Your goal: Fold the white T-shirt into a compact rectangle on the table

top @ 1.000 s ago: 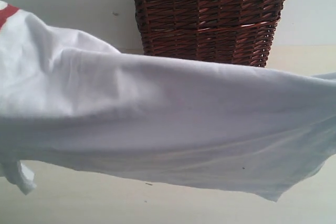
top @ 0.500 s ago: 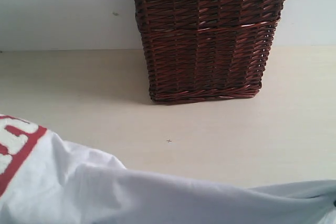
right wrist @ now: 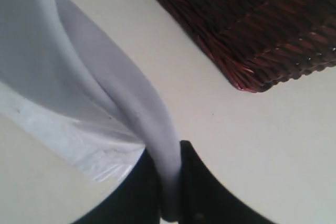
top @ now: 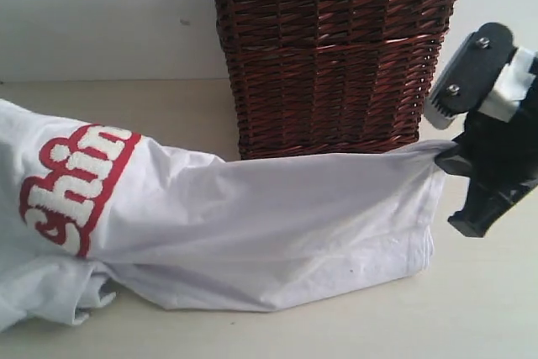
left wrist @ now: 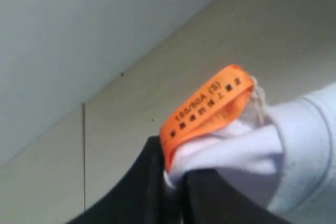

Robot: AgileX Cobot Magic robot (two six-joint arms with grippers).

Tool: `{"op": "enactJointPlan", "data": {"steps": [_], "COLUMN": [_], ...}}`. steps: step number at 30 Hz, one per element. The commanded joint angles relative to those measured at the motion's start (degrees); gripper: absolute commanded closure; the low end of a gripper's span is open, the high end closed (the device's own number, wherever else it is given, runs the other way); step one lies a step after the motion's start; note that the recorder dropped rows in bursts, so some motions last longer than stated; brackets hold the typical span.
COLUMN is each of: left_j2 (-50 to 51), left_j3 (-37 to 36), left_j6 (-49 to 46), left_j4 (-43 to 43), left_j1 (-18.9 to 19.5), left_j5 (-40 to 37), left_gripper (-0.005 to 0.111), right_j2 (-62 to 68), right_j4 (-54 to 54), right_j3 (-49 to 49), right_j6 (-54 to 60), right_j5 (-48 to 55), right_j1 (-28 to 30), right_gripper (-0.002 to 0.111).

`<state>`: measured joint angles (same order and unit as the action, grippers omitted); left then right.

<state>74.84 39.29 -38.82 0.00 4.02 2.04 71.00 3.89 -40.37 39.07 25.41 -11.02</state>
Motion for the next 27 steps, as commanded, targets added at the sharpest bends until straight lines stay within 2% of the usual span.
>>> {"op": "enactJointPlan", "data": {"steps": [1,2,3,4,5,6,7,8,9,12,14,18,19,27], "left_j2": [8.59,11.62,12.96,15.73,16.56,16.34,15.95,15.58,15.00,13.23,12.16,10.01,8.45,0.71], "left_j3": [0.00,0.00,0.00,0.00,0.00,0.00,0.00,0.00,0.00,0.00,0.00,0.00,-0.11,-5.53], "left_j6": [0.65,0.65,0.65,0.65,0.29,0.29,0.29,0.67,3.77,12.51,15.59,15.34,15.07,14.77], "left_j4": [-1.14,-2.45,-3.82,-10.56,-16.88,-20.82,-21.35,-21.50,-21.50,-21.50,-21.62,-24.84,-24.55,-27.68], "left_j1": [-0.01,-0.01,-0.01,-0.01,-0.01,-0.01,-0.01,-0.01,-0.01,-0.01,-0.12,-1.00,-2.42,-10.08], "left_j5": [14.62,18.89,21.13,27.17,28.37,26.53,23.05,20.66,16.36,6.20,-2.88,-13.92,-16.97,-17.84], "left_gripper": [0.080,0.060,0.048,0.023,0.027,0.042,0.054,0.059,0.069,0.089,0.106,0.107,0.107,0.107], "right_j2": [7.89,9.97,10.73,11.56,11.56,11.56,11.56,11.56,11.56,11.56,11.56,11.56,10.94,6.82], "right_j4": [-2.89,-2.78,-2.78,-2.78,-1.37,4.77,8.77,9.99,12.88,19.64,22.31,23.11,23.11,23.49], "right_j3": [0.06,-0.07,-0.07,-0.07,-0.07,-0.07,-0.07,-0.07,-0.07,-0.07,-0.07,-0.07,-0.07,-0.07], "right_j6": [-0.74,-1.91,-3.11,-3.79,-3.79,-3.48,-3.19,-3.19,-3.19,-3.19,-3.19,-3.19,-3.19,-3.67], "right_j5": [-10.74,-16.77,-20.19,-28.41,-34.82,-39.20,-40.14,-40.14,-39.14,-36.95,-36.67,-35.56,-34.28,-28.68], "right_j1": [-0.04,-0.04,-0.04,-0.04,-0.04,-0.04,-0.04,-0.04,-0.04,-0.04,-0.04,-0.04,-0.04,-0.04], "right_gripper": [0.108,0.108,0.106,0.097,0.082,0.062,0.050,0.046,0.044,0.052,0.070,0.102,0.108,0.108]}}
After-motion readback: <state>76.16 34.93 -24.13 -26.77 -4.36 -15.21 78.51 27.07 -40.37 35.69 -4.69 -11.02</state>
